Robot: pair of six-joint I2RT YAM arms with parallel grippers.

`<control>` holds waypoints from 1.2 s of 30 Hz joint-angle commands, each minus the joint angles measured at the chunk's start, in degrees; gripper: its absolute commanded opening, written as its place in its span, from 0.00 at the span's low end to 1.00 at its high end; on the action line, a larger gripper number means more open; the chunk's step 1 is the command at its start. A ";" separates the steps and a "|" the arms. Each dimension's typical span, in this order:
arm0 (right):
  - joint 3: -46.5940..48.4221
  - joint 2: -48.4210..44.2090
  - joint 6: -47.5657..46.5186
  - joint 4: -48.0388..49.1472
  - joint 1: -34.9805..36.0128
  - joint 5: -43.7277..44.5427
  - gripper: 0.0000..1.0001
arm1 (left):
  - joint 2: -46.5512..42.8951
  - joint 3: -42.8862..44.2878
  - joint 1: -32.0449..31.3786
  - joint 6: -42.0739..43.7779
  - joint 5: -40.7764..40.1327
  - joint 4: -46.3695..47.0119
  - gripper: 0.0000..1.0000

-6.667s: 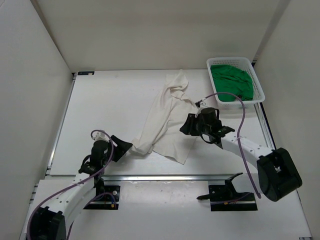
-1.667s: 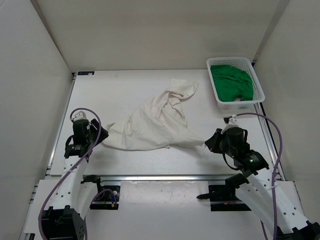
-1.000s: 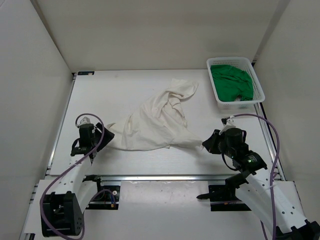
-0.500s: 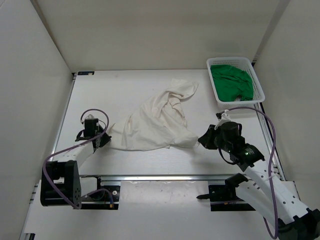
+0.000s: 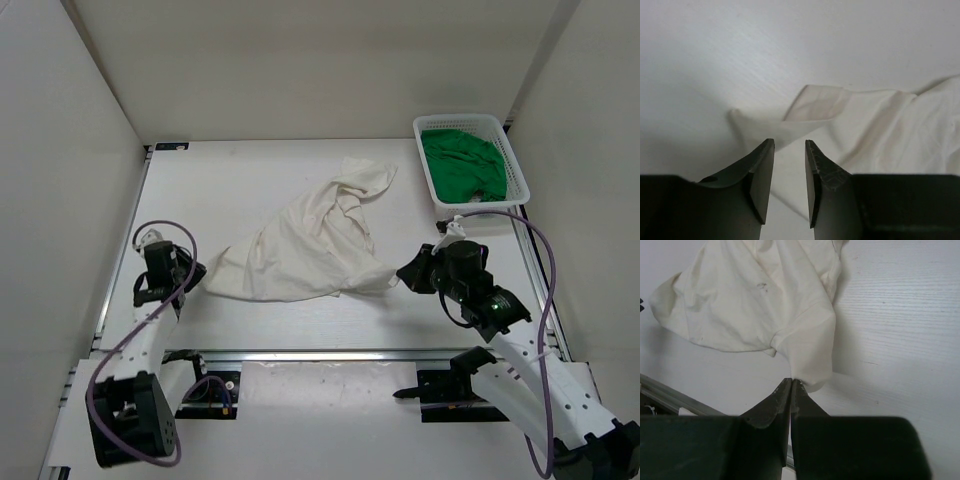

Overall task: Fold and stack the t-shirts
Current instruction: Flatten out the tshirt

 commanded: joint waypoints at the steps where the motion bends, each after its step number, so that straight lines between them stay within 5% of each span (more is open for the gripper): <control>1: -2.15 -1.99 -0.34 3.69 -0.71 -2.22 0.00 | -6.95 -4.32 2.24 0.55 -2.11 -5.80 0.42; 4: -2.77 -2.44 -0.34 4.40 -0.72 -3.54 0.00 | -8.11 -6.17 2.79 -0.07 -1.68 -4.85 0.45; 9: -3.57 -2.44 -0.43 4.67 0.43 -4.33 0.00 | 1.90 -5.22 -0.74 -1.48 -2.30 1.39 0.42; 15: -3.48 -2.88 -0.60 4.14 0.34 -3.80 0.00 | 7.72 -2.05 -0.83 -0.69 -1.51 1.58 0.00; 16: -3.22 -3.05 -0.08 4.40 0.60 -3.89 0.00 | 7.20 -0.83 -0.74 -0.60 -1.16 1.05 0.00; 26: 9.61 -6.57 -4.55 -7.18 3.50 1.10 0.00 | -9.32 8.84 -2.33 1.77 5.43 -26.44 0.00; 30: 15.42 -4.11 -7.54 -8.79 2.89 2.70 0.00 | -3.20 14.64 -7.23 3.44 8.25 -36.83 0.00; 32: 14.55 -3.14 -7.81 -8.43 1.67 2.17 0.00 | -0.12 19.03 -8.89 4.58 6.59 -38.68 0.09; 35: 10.87 -0.78 -9.47 -7.46 -0.71 1.73 0.00 | 5.77 20.02 -5.42 6.43 9.98 -36.58 0.44; 36: 9.72 -0.25 -9.56 -6.33 -2.89 0.43 0.00 | 8.40 20.19 -1.92 6.69 11.92 -34.05 0.65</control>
